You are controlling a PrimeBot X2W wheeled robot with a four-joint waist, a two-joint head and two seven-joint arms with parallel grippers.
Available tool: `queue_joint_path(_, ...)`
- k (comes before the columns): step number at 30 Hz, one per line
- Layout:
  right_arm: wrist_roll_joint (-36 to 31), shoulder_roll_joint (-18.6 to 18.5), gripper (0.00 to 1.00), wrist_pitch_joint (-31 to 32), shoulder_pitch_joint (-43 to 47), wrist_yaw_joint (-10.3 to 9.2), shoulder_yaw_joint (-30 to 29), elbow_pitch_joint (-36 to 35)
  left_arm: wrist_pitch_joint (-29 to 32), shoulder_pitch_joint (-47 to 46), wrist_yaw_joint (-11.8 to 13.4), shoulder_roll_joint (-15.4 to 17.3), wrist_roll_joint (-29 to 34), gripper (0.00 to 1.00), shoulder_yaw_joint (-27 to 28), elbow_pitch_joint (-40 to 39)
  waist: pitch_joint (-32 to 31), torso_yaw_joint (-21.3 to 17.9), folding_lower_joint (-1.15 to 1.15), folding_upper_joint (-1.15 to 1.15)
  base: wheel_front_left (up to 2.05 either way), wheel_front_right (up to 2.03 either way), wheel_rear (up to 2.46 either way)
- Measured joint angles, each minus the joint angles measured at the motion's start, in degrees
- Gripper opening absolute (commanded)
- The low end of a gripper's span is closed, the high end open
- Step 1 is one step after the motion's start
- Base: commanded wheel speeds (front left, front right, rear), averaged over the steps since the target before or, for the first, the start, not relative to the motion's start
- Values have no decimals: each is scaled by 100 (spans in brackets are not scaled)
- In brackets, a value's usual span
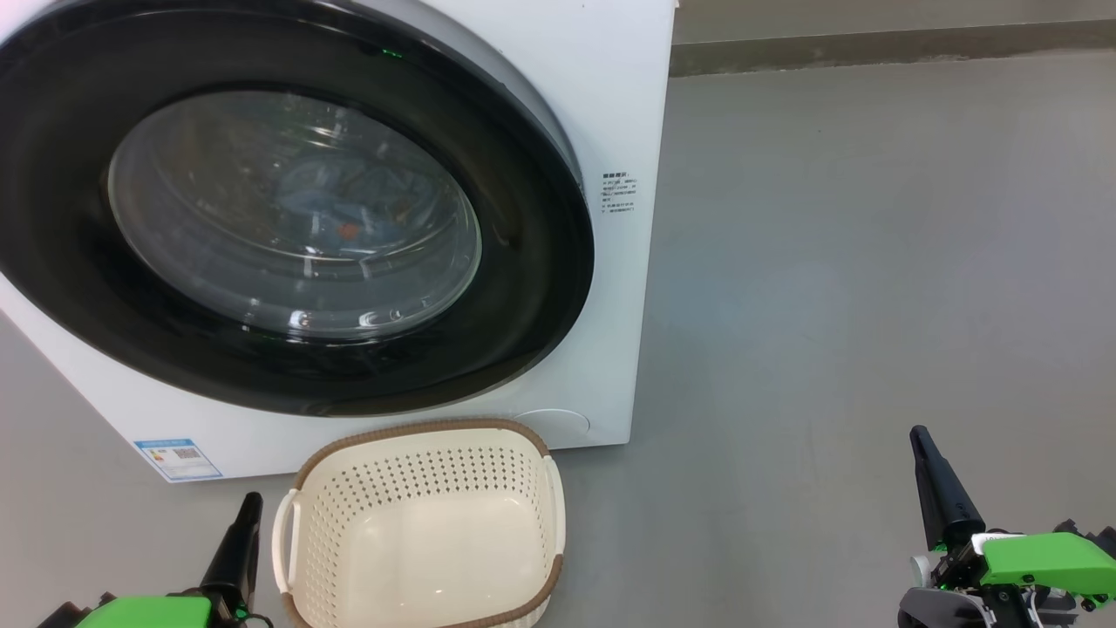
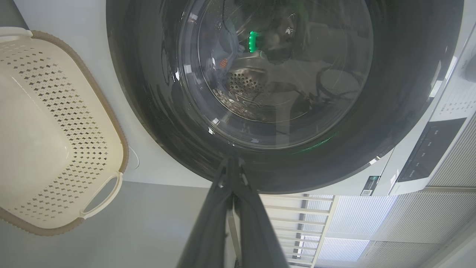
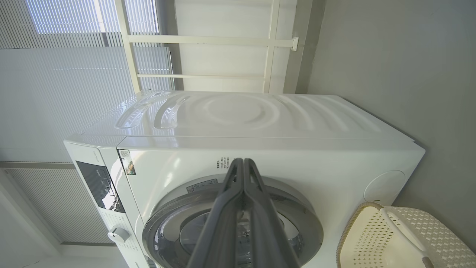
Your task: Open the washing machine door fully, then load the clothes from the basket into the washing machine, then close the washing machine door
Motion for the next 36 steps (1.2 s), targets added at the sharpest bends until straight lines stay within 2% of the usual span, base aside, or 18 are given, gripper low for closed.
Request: queue_joint_path(36, 0, 0, 0, 0, 0, 0, 0, 0, 0, 0, 0, 0, 0, 0, 0, 0, 0, 0, 0, 0, 0, 0, 0)
